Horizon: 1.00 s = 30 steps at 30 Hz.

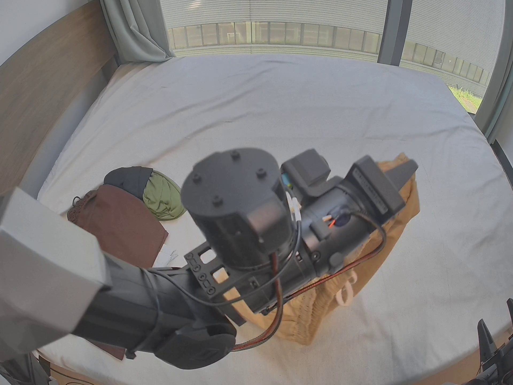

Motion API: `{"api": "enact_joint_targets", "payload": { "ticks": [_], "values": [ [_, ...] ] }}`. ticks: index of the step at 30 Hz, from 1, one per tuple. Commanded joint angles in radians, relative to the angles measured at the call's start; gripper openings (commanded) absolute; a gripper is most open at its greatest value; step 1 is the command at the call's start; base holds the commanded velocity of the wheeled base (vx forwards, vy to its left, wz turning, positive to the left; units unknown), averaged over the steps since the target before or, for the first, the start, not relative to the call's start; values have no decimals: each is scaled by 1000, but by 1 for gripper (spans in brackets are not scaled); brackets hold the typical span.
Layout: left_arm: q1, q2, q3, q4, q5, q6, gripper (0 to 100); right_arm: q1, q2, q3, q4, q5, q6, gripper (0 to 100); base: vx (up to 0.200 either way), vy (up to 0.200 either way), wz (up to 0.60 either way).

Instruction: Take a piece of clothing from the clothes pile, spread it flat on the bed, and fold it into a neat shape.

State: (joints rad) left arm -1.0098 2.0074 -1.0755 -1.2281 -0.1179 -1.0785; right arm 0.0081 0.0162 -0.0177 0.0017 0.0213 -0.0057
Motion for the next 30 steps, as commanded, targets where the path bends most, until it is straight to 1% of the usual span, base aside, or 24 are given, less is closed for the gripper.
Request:
{"api": "enact_joint_targets", "payload": {
  "ticks": [1,4,9,10,13,14,16,18,21,22,23,25,26,27,28,30],
  "values": [
    [-30,-102,-90,25,1,-78,0,1,-16,18,0,0,0,100,0,0,0],
    [-29,-150,-146,61,15,-130,0,1,-16,18,0,0,0,100,0,0,0],
    [-1,-228,-135,93,20,-141,0,1,-16,18,0,0,0,100,0,0,0],
    [43,-253,-66,108,17,-138,0,0,-16,18,0,0,0,100,0,0,0],
    [109,-254,59,102,9,-113,0,0,-16,18,0,0,0,100,0,0,0],
    [137,-250,108,98,6,-87,0,0,-16,18,0,0,0,100,0,0,0],
    [161,-243,167,87,-9,-44,0,0,-16,18,0,0,0,100,0,0,0],
    [198,-228,258,32,-52,9,0,0,-16,18,0,0,0,100,0,0,0],
    [243,-174,351,-77,-89,48,0,0,-16,18,0,0,1,100,0,0,0],
    [264,-134,388,-143,-97,75,0,0,-16,18,0,0,1,100,0,0,0],
    [270,-119,401,-165,-98,86,0,0,-16,18,0,0,1,100,0,0,0],
    [293,-52,454,-275,-106,140,0,0,-16,18,0,0,1,100,0,0,0],
    [300,-30,470,-307,-106,154,0,0,-16,18,0,0,1,100,0,0,0],
    [309,5,500,-338,-108,192,0,0,-16,18,0,0,1,100,0,0,0],
    [313,16,519,-327,-108,218,0,0,-16,18,0,0,1,100,0,0,0],
    [321,17,542,-324,-118,230,0,0,-16,18,0,0,1,100,0,0,0]
  ]
}}
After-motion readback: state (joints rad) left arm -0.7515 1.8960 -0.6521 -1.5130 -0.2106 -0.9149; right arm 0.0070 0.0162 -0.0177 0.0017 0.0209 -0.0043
